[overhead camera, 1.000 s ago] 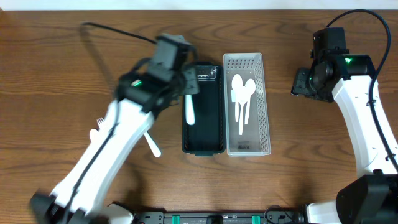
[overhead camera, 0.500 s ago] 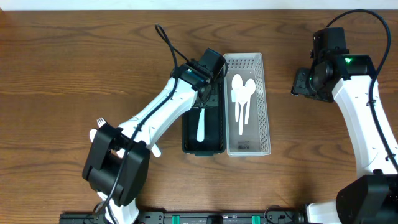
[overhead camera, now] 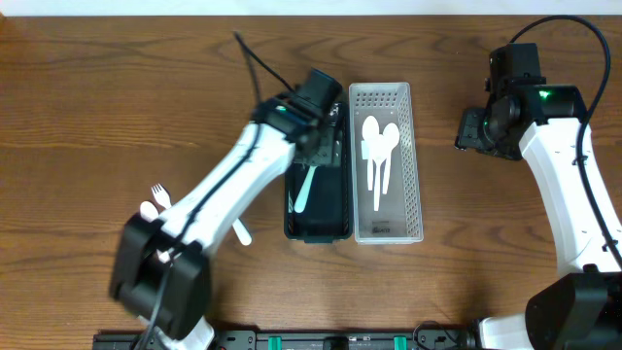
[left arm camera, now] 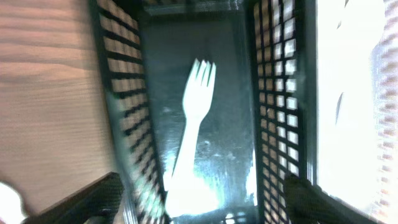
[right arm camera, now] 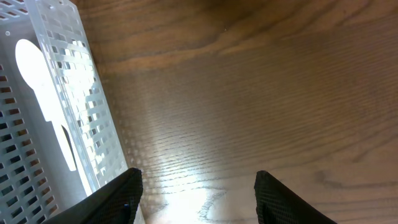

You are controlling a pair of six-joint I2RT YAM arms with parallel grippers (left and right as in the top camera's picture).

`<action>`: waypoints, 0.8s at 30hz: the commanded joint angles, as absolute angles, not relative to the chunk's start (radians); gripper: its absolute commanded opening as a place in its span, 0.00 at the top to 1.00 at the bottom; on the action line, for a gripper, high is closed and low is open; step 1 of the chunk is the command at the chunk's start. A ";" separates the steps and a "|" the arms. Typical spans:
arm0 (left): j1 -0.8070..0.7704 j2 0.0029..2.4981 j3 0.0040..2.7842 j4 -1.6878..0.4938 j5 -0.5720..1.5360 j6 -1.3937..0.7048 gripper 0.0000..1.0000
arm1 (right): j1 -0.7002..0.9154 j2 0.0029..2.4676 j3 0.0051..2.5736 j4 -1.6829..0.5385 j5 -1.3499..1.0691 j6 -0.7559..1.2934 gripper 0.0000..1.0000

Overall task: Pack container
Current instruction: 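Carry the fork right and drop it into the black tray, then return the left gripper to the left and grasp another white fork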

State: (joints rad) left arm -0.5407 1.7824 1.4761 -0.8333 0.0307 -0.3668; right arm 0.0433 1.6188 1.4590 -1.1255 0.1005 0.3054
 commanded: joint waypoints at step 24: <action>-0.054 1.616 1.102 -0.857 0.070 -0.665 0.02 | 0.039 1.623 1.454 -1.118 0.097 0.298 0.39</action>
